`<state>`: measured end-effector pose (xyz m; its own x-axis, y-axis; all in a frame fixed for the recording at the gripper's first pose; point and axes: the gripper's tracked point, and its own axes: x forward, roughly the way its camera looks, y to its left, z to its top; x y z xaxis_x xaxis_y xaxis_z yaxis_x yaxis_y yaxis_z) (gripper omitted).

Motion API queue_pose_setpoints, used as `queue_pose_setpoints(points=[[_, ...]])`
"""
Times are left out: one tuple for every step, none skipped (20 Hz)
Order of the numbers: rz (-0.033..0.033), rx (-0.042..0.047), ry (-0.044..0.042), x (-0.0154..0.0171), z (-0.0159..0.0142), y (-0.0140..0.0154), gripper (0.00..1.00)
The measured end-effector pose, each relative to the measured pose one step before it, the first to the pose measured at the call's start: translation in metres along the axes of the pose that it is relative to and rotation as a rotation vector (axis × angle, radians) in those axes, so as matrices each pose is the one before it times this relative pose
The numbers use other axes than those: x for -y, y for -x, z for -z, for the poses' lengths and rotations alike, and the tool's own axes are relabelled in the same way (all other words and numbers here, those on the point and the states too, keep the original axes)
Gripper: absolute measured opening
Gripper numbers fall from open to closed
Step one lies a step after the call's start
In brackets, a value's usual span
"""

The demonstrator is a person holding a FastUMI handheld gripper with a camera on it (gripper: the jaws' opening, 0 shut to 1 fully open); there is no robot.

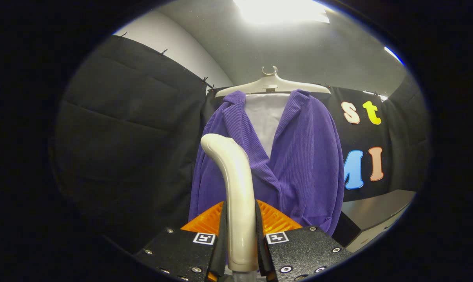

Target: Iron the clothes twice with a garment steamer, once on the left side and once on the right side.

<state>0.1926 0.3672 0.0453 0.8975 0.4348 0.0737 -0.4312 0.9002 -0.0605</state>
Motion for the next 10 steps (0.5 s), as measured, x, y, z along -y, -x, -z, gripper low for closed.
queue_pose_setpoints(points=[[-0.00107, -0.00248, 0.00283, 0.00079, 0.00573, 0.00518, 0.32], [0.00539, -0.02046, 0.01119, 0.00206, 0.00942, 0.00425, 0.32], [-0.00127, -0.02675, -0.00197, -0.00010, 0.01334, 0.00223, 0.32], [-0.00213, -0.03029, -0.01541, -0.00022, 0.01360, 0.00213, 0.32], [0.00465, -0.02904, -0.01099, 0.00305, 0.01186, 0.00302, 0.32], [0.00927, -0.01819, -0.00812, 0.00333, 0.00974, 0.00298, 0.32], [0.00506, -0.02083, -0.00512, 0.00200, 0.00922, 0.00238, 0.33], [-0.00098, -0.01542, -0.00077, 0.00056, 0.00830, 0.00228, 0.32], [-0.00162, -0.01328, 0.00424, 0.00064, 0.00758, 0.00287, 0.33], [0.00017, -0.01397, 0.00688, 0.00032, 0.00758, 0.00325, 0.33]])
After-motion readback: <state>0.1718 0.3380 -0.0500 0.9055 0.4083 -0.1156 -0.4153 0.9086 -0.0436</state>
